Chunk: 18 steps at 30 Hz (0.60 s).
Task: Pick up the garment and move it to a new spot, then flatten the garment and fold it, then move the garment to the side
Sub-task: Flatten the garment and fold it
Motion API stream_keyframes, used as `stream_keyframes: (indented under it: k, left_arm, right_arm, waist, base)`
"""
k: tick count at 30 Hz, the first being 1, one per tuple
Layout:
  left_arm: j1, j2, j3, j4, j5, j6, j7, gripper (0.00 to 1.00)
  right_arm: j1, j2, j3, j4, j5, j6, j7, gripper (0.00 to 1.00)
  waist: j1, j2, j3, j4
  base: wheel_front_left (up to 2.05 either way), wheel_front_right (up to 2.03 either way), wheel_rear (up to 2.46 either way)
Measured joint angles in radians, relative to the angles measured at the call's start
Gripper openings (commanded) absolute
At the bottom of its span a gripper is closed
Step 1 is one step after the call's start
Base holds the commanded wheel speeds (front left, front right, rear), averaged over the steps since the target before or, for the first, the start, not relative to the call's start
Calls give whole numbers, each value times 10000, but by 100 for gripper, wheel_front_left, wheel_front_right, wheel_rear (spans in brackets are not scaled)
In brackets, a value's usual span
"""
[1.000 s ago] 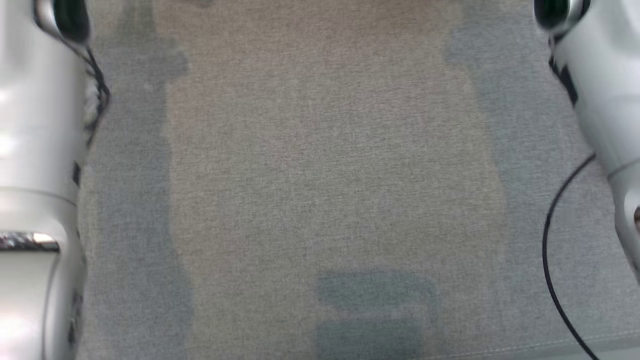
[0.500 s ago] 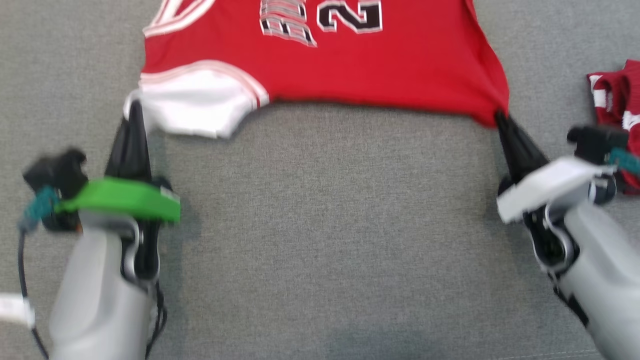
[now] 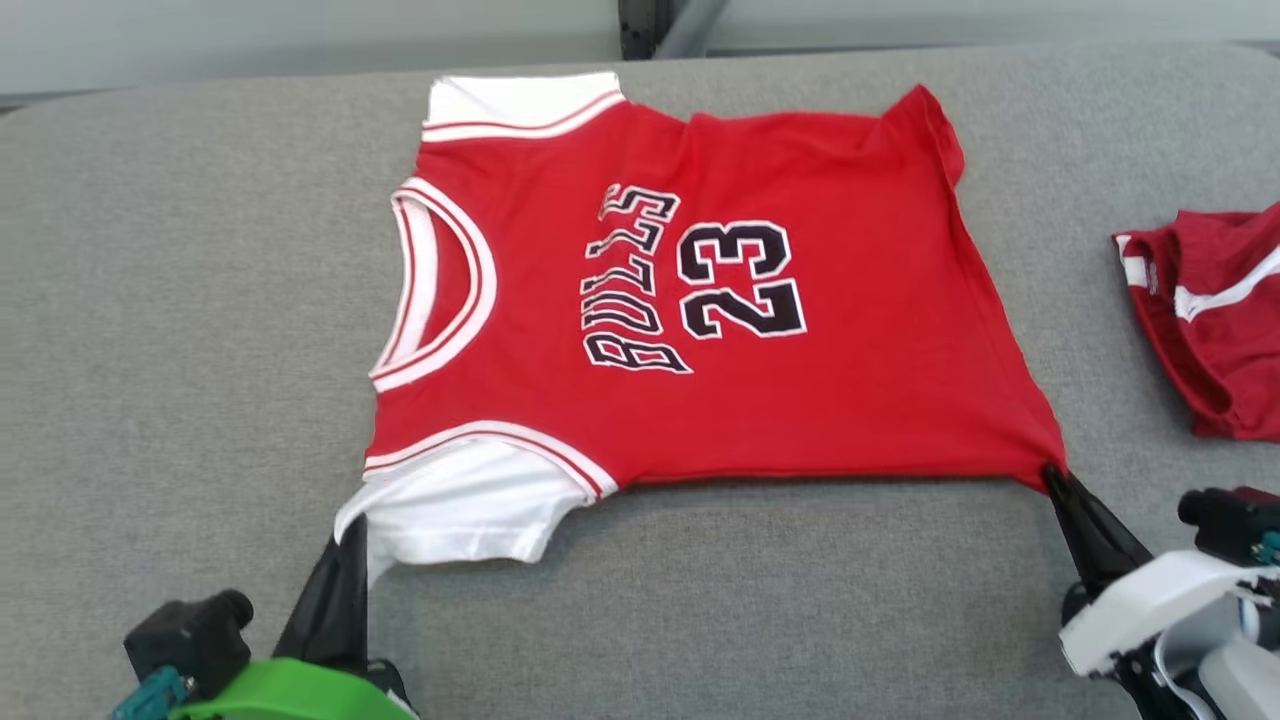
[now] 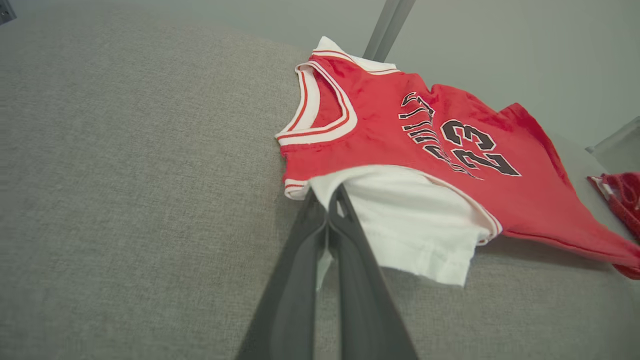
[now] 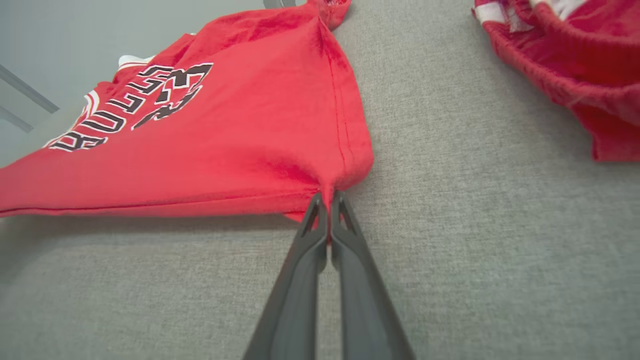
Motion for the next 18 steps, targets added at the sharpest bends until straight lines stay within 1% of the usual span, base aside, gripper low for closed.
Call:
stream_keyframes:
  k: [5,8,9,10,11,12,15,18]
  left_arm:
    - [1009,186,-222,-1319,-2,479,1083,0]
    - [1522,199,-165,-1990,13,984,1557,0]
    - [1522,199,-165,-1990,13,984,1557,0]
    - [1627,224,-167,-2161,46,1085,1707,0]
    - [1818,251,-186,-2422,54,1248,2000,0]
    - [1818,251,-186,-2422,54,1248,2000,0]
    - [1982,307,-259,-2788,65,1315,2236,0]
    - [1954,368,-251,-2941,27,1338,2359,0]
  right_arm:
    - [1340,111,-1210,-957,-740,0,890,0]
    - [2201,520,-2100,-1661,-1227,2,1559,0]
    - [2201,520,-2100,-1661,-1227,2,1559,0]
    - [2453,677,-2397,-1873,-1352,2,1776,0]
    - [2881,972,-2828,-2305,-1680,2,2284,0]
    - [2881,972,-2828,-2305,-1680,2,2284,0]
    - [3259,1279,-3415,-2892,-2123,2,2936,0]
    - [3339,1611,-3737,-3471,-2466,2,3614,0]
  waist:
    - [0,0,-482,194]
    - [-1,0,-689,288]
    - [-1,0,-689,288]
    - [0,0,-726,325]
    - [0,0,-770,388]
    - [0,0,-770,388]
    - [0,0,-743,401]
    - [0,0,-655,346]
  base:
    - [0,0,0]
    - [0,0,0]
    - [0,0,0]
    - [0,0,0]
    - [0,0,0]
    - [0,0,0]
    - [0,0,0]
    - [0,0,0]
